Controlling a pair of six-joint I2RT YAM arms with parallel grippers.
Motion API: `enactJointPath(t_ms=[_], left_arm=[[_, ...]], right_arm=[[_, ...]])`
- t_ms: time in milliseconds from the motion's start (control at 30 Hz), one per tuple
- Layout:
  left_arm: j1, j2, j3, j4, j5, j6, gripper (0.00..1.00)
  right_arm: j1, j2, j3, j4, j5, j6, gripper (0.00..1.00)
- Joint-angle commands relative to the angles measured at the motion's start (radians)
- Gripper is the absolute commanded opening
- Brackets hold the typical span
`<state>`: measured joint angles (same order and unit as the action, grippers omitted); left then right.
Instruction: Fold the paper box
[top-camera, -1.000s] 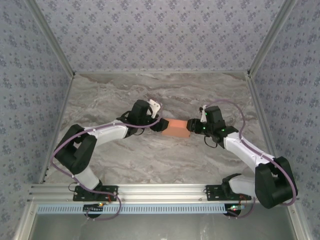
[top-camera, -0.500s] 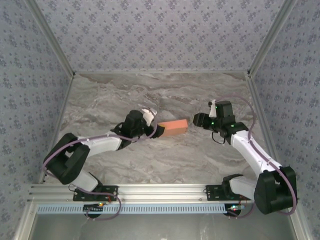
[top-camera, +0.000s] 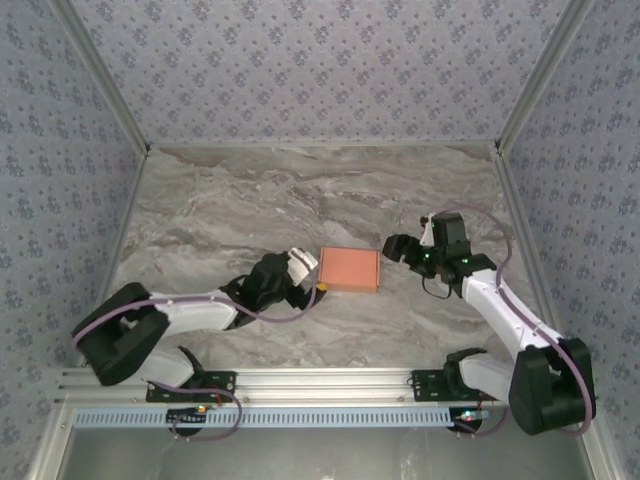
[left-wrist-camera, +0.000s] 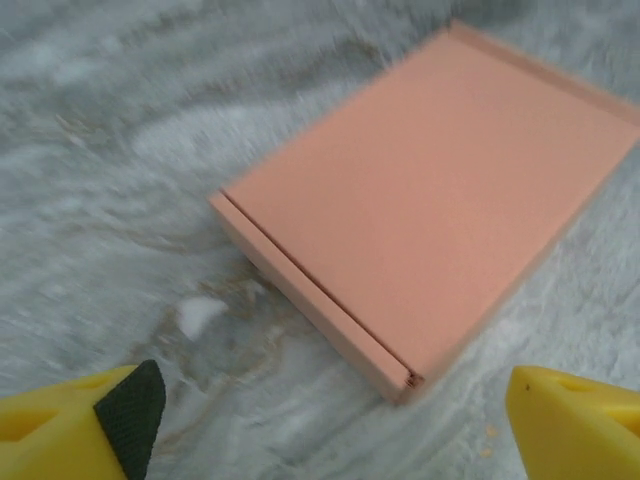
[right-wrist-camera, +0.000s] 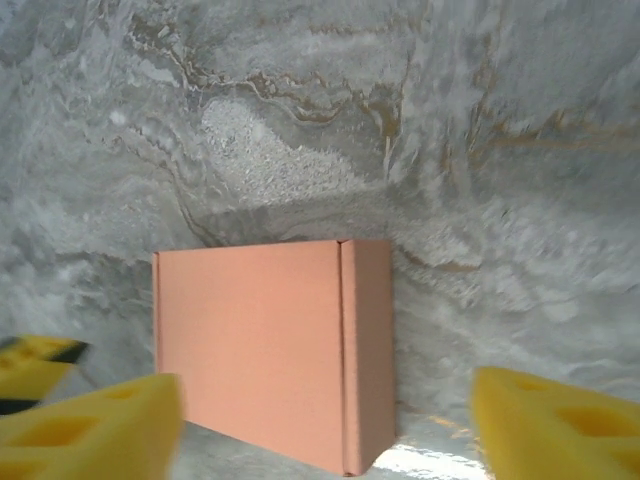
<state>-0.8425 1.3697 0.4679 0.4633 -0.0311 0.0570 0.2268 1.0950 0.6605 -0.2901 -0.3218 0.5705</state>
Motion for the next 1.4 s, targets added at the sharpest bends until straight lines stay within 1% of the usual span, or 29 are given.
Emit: enactJointPath(t_ms=[0,33,67,133,167,200,267,300,367,400,433,467,533,633,667,767,833,867,933,967,1000,1033,1067,1100,1133,1167,1267,1300,1367], left_arm=[[0.086,-0.137,0.056,-0.053,-0.019,-0.04,0.99],[0.113,-0.168,0.058,-0.073,-0.031,-0.053,0.99],[0.141,-0.208,0.062,-0.103,-0.07,-0.062,0.99],[0.196,-0.266,0.076,-0.187,-0.182,-0.078,0.99],[0.224,-0.295,0.081,-0.239,-0.264,-0.088,0.99],[0.248,-0.321,0.069,-0.255,-0.328,-0.08,0.99],[0.312,-0.368,0.035,-0.259,-0.378,-0.055,0.99],[0.356,-0.391,0.014,-0.248,-0.38,-0.055,0.99],[0.444,-0.413,-0.027,-0.222,-0.359,-0.06,0.99],[0.498,-0.409,-0.048,-0.201,-0.324,-0.058,0.99],[0.545,-0.403,-0.068,-0.188,-0.251,-0.039,0.99],[0.595,-0.39,-0.091,-0.166,-0.15,-0.001,0.99],[0.654,-0.347,-0.126,-0.108,-0.136,-0.006,0.99],[0.724,-0.222,-0.149,0.023,-0.102,-0.008,0.99],[0.732,-0.183,-0.115,0.007,-0.081,0.005,0.99],[0.749,-0.081,-0.088,0.116,-0.034,0.004,0.99],[0.756,-0.025,-0.078,0.198,-0.028,-0.009,0.99],[0.759,-0.001,-0.046,0.172,-0.044,0.002,0.99],[0.806,0.075,-0.044,0.254,-0.024,-0.019,0.99],[0.853,0.127,-0.061,0.332,0.025,-0.06,0.99],[0.893,0.175,-0.076,0.41,0.063,-0.101,0.99],[0.901,0.172,-0.085,0.425,0.079,-0.105,0.99],[0.894,0.153,-0.081,0.379,0.08,-0.088,0.99],[0.876,0.169,-0.08,0.41,0.077,-0.064,0.99],[0.864,0.16,-0.068,0.369,0.065,-0.055,0.99],[0.862,0.162,-0.067,0.367,0.062,-0.055,0.99],[0.864,0.165,-0.069,0.378,0.06,-0.057,0.99],[0.864,0.159,-0.065,0.361,0.06,-0.056,0.99],[0.863,0.161,-0.065,0.367,0.059,-0.056,0.99]], right_arm=[[0.016,-0.13,0.059,-0.057,0.166,-0.252,1.0],[0.02,-0.168,0.06,-0.061,0.211,-0.301,1.0],[0.024,-0.213,0.056,-0.058,0.268,-0.358,1.0],[0.034,-0.291,0.033,-0.022,0.373,-0.443,1.0],[0.039,-0.332,0.0,0.021,0.421,-0.494,1.0],[0.041,-0.37,-0.049,0.089,0.446,-0.553,1.0],[0.043,-0.427,-0.17,0.227,0.433,-0.698,1.0],[0.041,-0.447,-0.23,0.308,0.459,-0.722,1.0],[0.019,-0.45,-0.328,0.434,0.532,-0.685,1.0],[-0.017,-0.438,-0.372,0.516,0.529,-0.653,1.0],[-0.053,-0.423,-0.41,0.583,0.503,-0.644,1.0],[-0.089,-0.398,-0.436,0.633,0.456,-0.625,1.0],[-0.137,-0.327,-0.453,0.701,0.416,-0.618,1.0],[-0.169,-0.182,-0.459,0.823,0.417,-0.663,1.0],[-0.185,-0.132,-0.46,0.872,0.412,-0.659,1.0],[-0.238,0.03,-0.457,1.039,0.365,-0.599,1.0],[-0.251,0.143,-0.442,1.128,0.348,-0.571,1.0],[-0.247,0.184,-0.416,1.136,0.343,-0.595,1.0],[-0.254,0.238,-0.372,1.124,0.327,-0.608,1.0],[-0.27,0.265,-0.352,1.1,0.32,-0.595,1.0],[-0.285,0.3,-0.353,1.127,0.289,-0.586,1.0],[-0.296,0.332,-0.359,1.168,0.273,-0.578,1.0],[-0.301,0.379,-0.375,1.238,0.258,-0.573,1.0],[-0.303,0.431,-0.38,1.311,0.255,-0.573,1.0],[-0.3,0.436,-0.374,1.312,0.249,-0.581,1.0],[-0.289,0.407,-0.344,1.208,0.264,-0.594,1.0],[-0.275,0.414,-0.33,1.178,0.259,-0.612,1.0],[-0.277,0.427,-0.33,1.204,0.258,-0.607,1.0],[-0.283,0.422,-0.321,1.181,0.258,-0.601,1.0]])
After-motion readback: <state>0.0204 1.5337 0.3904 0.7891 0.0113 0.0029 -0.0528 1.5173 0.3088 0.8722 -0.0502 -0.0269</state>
